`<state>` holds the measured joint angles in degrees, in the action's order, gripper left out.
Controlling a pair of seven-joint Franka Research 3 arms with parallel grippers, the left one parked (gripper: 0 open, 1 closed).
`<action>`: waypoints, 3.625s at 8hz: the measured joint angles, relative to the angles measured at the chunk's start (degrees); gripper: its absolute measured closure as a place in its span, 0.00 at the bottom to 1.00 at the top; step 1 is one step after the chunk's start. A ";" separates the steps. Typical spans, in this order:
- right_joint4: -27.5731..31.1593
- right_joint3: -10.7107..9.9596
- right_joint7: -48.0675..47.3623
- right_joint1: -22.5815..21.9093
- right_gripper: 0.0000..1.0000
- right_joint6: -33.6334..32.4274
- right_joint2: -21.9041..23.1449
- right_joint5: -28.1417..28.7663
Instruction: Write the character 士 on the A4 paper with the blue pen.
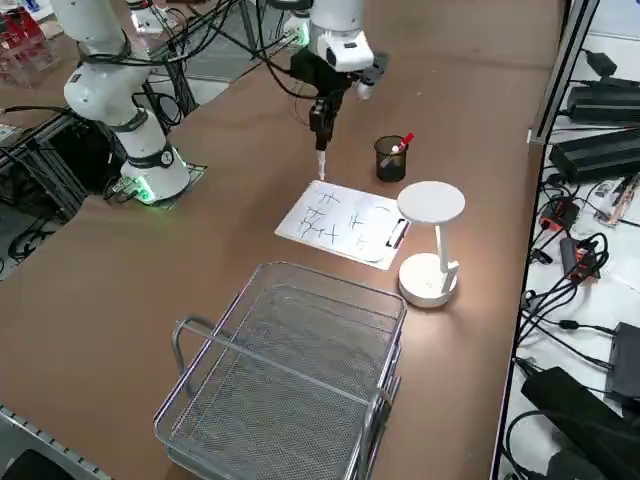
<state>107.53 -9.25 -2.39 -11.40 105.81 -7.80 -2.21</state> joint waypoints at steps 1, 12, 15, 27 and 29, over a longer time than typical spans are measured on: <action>3.85 0.51 -1.87 0.90 0.79 2.71 2.50 -0.20; 25.23 10.06 -13.04 14.30 0.79 19.87 10.59 -4.03; 28.33 10.14 -14.79 14.44 0.79 22.66 10.59 -4.04; 33.23 10.24 -15.73 15.89 0.79 27.45 10.58 -4.65; 33.41 10.24 -15.73 16.07 0.79 27.48 10.58 -4.70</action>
<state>140.94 0.98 -18.12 4.67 133.29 2.78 -6.91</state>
